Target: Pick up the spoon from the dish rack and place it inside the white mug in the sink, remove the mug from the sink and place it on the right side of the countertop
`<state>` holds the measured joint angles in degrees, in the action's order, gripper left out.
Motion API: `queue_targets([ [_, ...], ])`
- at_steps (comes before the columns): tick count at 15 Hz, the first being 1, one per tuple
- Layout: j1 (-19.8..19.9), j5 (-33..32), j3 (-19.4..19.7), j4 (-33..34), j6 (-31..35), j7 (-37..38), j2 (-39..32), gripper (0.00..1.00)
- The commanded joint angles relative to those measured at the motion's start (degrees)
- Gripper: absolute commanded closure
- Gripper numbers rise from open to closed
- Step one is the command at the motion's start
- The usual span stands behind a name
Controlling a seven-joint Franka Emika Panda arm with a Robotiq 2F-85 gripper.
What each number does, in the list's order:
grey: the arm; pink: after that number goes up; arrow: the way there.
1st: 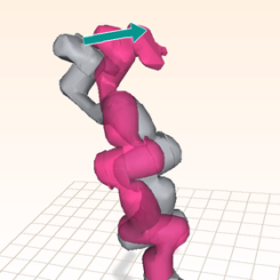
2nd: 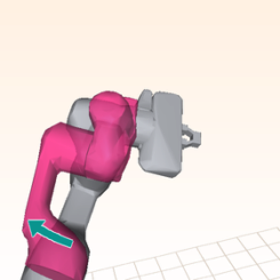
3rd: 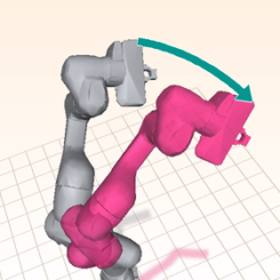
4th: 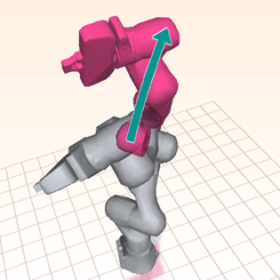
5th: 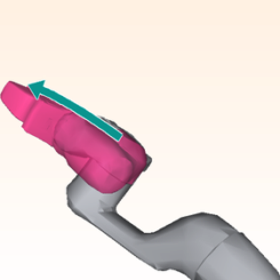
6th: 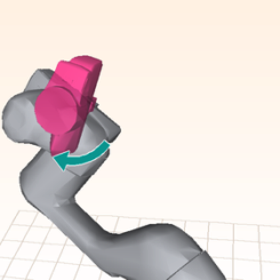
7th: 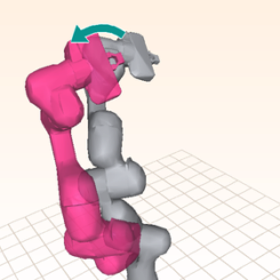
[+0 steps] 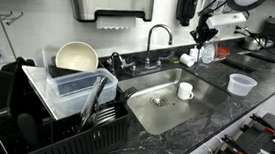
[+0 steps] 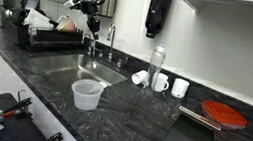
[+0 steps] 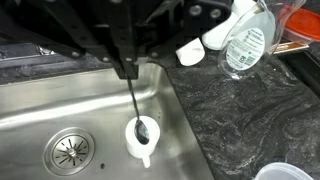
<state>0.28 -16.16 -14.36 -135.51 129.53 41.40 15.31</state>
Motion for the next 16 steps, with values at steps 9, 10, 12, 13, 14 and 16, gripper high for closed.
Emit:
queue_targets([
  [9,-1.2,-5.1,4.1,7.4,2.9,-4.3,-13.0,0.99],
  [10,-1.5,-4.8,4.6,8.1,3.1,-5.1,-13.9,0.99],
  [12,-2.1,-3.5,5.3,9.3,3.8,-7.7,-15.7,0.99],
  [13,-2.5,-2.8,5.5,9.8,4.0,-8.9,-16.6,0.99],
  [14,-2.9,-2.5,5.7,10.1,4.0,-9.8,-17.4,0.99],
  [16,-3.8,-2.3,6.0,10.3,4.0,-11.1,-18.7,0.99],
])
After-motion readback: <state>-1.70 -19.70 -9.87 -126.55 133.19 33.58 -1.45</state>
